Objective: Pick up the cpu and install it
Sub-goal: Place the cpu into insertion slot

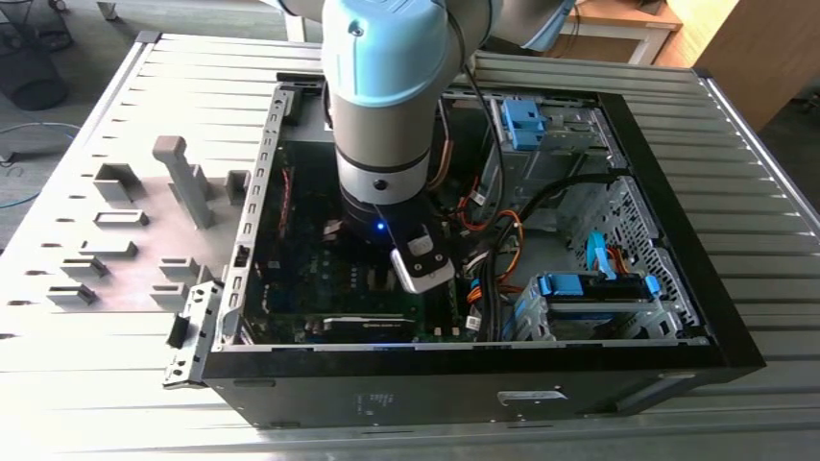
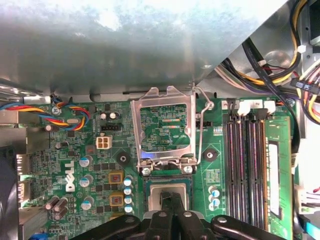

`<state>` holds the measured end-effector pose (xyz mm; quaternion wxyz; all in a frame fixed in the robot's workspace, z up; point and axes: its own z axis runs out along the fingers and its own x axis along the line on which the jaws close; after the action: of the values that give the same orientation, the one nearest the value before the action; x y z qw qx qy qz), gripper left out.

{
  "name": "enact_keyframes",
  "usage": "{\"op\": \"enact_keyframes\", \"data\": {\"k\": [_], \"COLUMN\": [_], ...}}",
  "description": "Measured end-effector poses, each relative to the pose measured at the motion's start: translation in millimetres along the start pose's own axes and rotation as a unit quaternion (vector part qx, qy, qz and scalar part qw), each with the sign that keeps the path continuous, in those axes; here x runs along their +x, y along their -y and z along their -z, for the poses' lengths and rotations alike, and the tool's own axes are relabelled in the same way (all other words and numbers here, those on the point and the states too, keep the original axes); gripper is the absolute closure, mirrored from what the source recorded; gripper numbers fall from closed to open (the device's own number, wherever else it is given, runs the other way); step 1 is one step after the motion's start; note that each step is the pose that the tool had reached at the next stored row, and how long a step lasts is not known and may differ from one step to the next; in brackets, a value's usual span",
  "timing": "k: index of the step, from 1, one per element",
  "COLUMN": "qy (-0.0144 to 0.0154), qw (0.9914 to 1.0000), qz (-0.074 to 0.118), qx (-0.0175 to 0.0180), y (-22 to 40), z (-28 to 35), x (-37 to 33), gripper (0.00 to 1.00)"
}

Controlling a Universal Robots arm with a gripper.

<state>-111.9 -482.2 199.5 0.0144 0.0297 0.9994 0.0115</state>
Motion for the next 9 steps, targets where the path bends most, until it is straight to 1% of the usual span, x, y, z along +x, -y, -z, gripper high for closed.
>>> {"op": "enact_keyframes", "data": {"k": [6, 9], "qy": [0.0000, 0.0000], "qw": [1.00000, 1.00000], "qz": [0.000, 0.000], "qx": [0.0000, 0.0000], "y": [0.1, 0.1], "z": [-3.8, -4.3], "x": [0.7, 0.7], "gripper": [0.89, 0.89]}}
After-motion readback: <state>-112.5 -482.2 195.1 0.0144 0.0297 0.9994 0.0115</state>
